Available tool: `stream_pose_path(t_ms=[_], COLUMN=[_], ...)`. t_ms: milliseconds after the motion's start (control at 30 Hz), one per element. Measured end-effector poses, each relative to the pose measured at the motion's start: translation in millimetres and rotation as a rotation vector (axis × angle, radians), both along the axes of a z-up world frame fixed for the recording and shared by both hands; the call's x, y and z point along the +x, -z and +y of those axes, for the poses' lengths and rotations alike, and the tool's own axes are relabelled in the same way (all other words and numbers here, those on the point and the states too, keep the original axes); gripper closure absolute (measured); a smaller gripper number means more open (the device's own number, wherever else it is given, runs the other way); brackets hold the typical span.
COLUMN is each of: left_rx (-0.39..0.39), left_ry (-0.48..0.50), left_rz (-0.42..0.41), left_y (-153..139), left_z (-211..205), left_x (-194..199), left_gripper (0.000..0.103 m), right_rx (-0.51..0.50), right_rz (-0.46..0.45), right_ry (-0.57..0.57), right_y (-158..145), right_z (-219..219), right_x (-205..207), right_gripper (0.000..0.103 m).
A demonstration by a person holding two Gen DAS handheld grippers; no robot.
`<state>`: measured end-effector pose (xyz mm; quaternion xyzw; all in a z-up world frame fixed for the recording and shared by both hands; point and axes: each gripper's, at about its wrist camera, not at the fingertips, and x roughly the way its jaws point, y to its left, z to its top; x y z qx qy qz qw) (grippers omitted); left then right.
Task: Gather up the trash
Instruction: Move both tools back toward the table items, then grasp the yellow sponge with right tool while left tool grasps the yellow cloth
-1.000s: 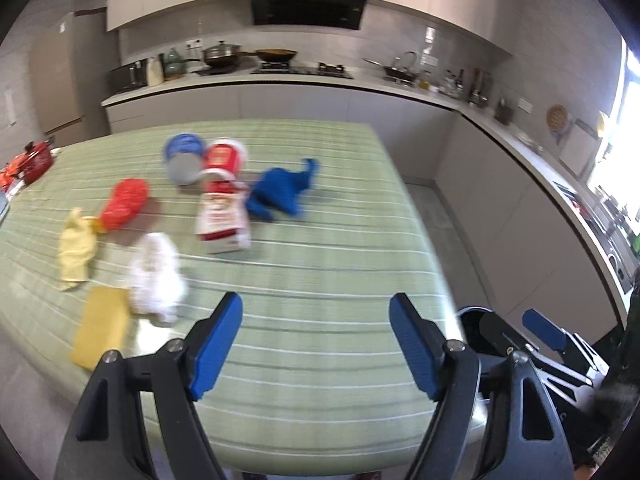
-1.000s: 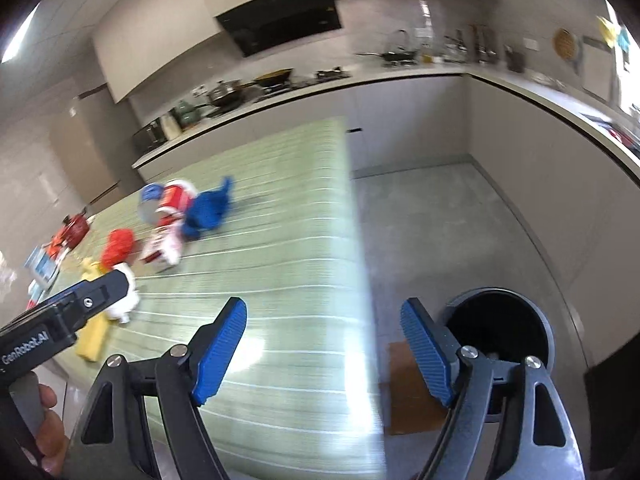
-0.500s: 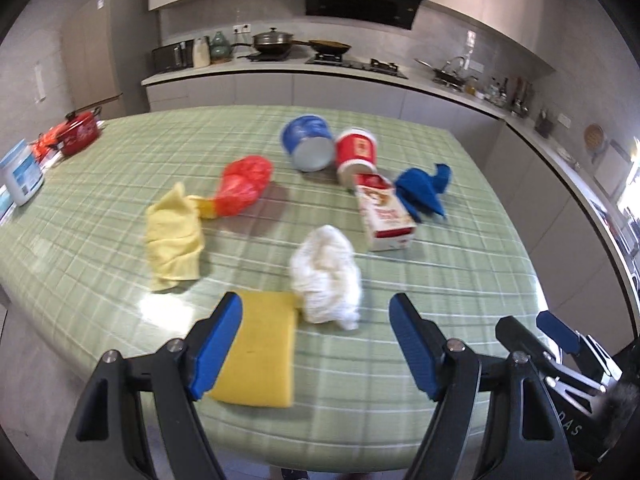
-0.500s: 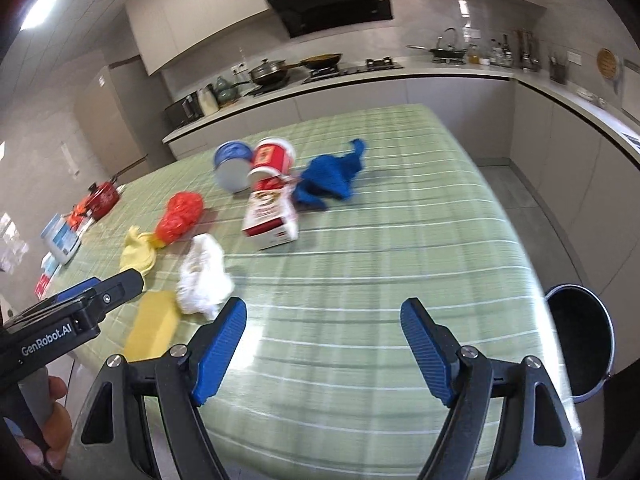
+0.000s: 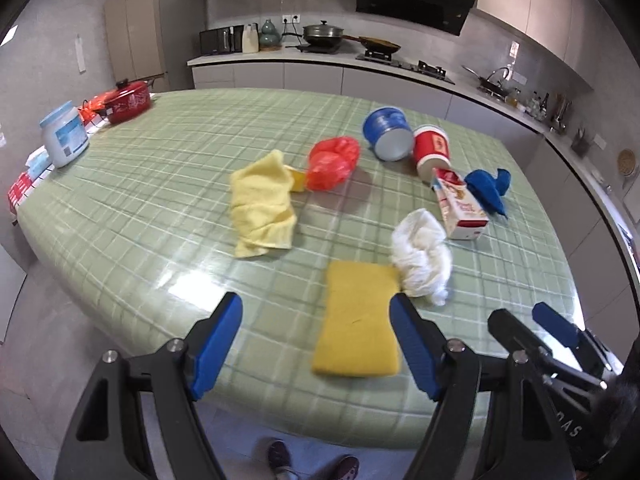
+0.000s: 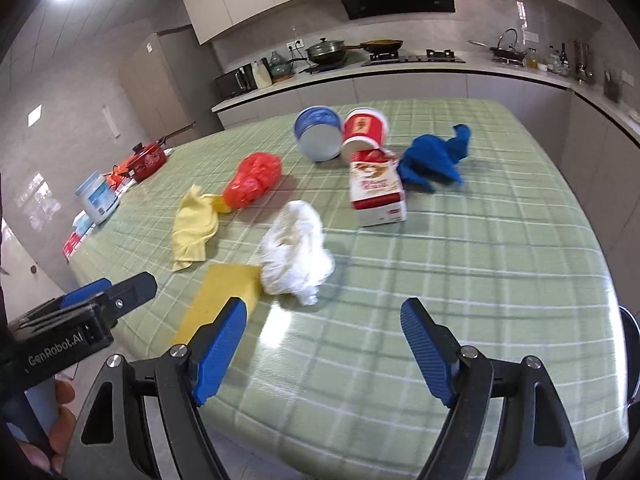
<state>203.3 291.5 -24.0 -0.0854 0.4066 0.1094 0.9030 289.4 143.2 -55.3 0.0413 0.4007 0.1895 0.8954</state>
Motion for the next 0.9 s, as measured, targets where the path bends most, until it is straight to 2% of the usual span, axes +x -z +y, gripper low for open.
stream_pose_path(t_ms=[167,467,633,833,900], left_rx=[-0.011,0.015,0.012,-0.002,-0.008], left_ry=[0.048,0.18,0.2,0.214,0.223], left_rz=[-0.013,0.008,0.008,0.023,0.029], left_y=[3.0,16.7,22.8,34.2,37.6], left_z=[27.9,86.1,111.8,128.0,130.6], left_x=[2.6,14.3,18.8,27.0,30.7], left_gripper=[0.026,0.026,0.026,0.026,0.026], right_rx=[-0.023,-0.028,-0.08,-0.121,-0.143], right_rz=[-0.028,0.017,0.045,0.066,0.05], right_ry=[0.022,0.126,0.15,0.196,0.208], right_y=[-3.2,21.5,42.1,62.4,63.6], right_z=[26.6,96.8,131.7,146.3,150.0], right_x=[-6.7,-14.3,-10.9,-0.9,-0.3], right_gripper=[0.022,0.022,0.022,0.022,0.027])
